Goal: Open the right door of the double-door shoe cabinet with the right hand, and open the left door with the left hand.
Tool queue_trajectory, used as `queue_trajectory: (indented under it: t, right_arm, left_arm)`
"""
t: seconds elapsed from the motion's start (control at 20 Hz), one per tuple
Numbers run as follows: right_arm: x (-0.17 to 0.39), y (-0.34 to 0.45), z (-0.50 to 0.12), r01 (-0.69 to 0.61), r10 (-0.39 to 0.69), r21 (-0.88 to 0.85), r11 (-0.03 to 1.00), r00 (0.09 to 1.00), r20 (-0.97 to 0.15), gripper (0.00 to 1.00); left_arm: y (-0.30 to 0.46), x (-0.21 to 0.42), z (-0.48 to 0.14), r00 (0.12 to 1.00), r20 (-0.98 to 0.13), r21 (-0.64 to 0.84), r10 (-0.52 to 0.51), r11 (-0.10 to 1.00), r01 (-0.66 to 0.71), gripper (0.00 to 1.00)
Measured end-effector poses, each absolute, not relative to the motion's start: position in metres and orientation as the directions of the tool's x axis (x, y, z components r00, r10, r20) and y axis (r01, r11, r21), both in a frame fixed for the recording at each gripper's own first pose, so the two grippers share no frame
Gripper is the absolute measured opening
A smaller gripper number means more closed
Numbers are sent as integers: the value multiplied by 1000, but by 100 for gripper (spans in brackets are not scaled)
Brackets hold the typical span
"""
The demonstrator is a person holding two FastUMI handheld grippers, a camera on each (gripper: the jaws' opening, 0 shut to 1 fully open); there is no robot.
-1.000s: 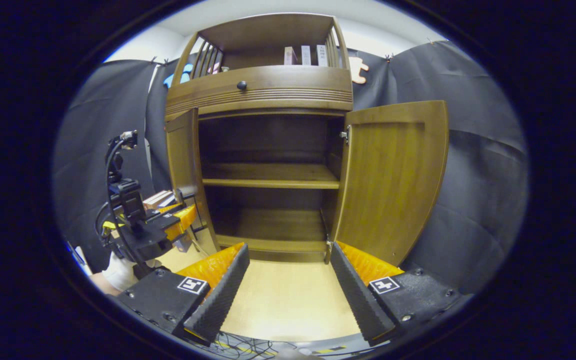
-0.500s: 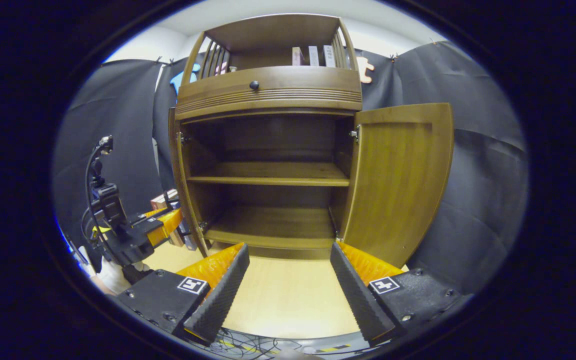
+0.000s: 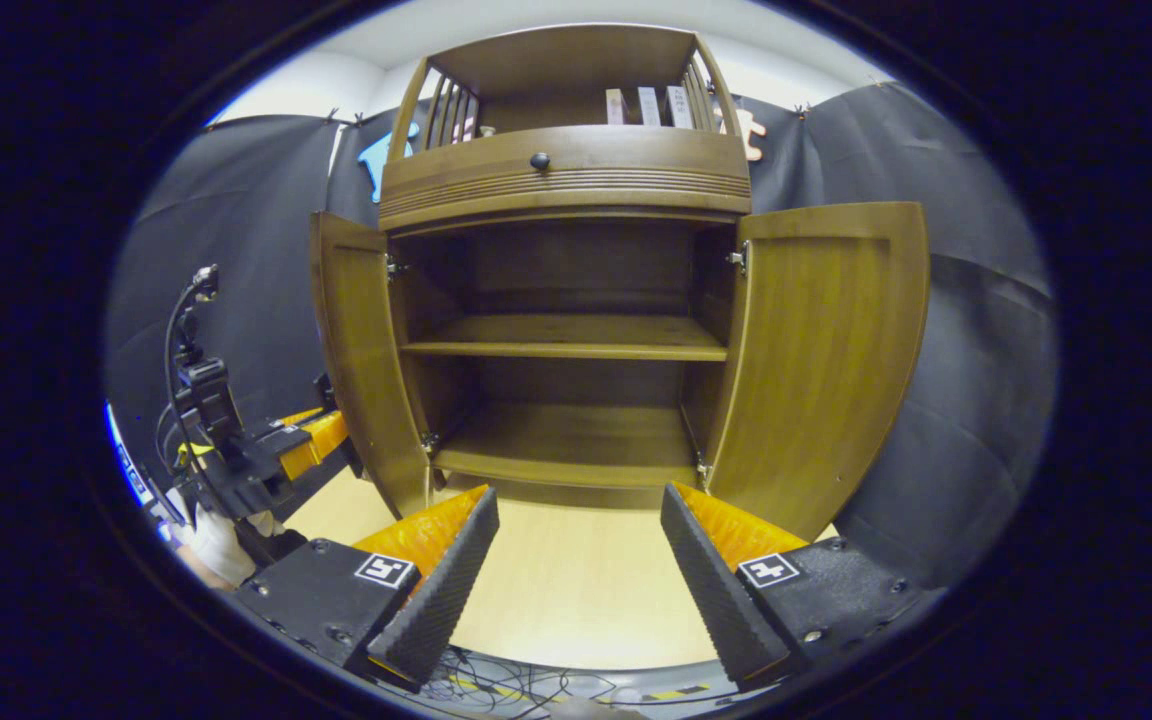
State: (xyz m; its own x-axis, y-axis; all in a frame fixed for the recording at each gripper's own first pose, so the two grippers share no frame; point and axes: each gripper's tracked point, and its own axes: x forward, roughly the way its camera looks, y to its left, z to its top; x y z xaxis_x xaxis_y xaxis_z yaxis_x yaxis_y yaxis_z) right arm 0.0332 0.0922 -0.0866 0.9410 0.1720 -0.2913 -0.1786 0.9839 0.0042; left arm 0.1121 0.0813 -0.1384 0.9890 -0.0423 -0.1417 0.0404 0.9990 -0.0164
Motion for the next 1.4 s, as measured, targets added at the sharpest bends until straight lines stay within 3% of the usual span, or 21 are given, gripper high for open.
queue_trajectory:
  t: [0.05, 0.1, 0.55, 1.3, 1.35, 1.4]
  right_arm:
    - [32, 94, -88, -181, 174, 4, 983, 940, -292, 100]
    - [32, 96, -88, -183, 177, 4, 983, 940, -293, 100]
    - [22, 114, -92, -213, 206, 10, 977, 930, -306, 100]
    - [8, 114, -92, -216, 209, 12, 976, 930, -301, 100]
    - [6, 112, -92, -213, 206, 12, 977, 931, -300, 100]
    - [4, 111, -91, -208, 202, 12, 978, 933, -299, 100]
  left_arm:
    - [90, 108, -138, 987, -156, -8, -25, 1000, 24, 12]
    - [99, 109, -139, 989, -144, -11, -15, 1000, 14, 0]
    - [158, 100, -139, 990, -138, -23, 41, 999, -45, 0]
    - [201, 107, -142, 981, -112, -32, -158, 987, 156, 0]
    - [205, 107, -141, 979, -105, -39, -174, 985, 170, 7]
    - [208, 108, -141, 978, -100, -47, -185, 982, 181, 0]
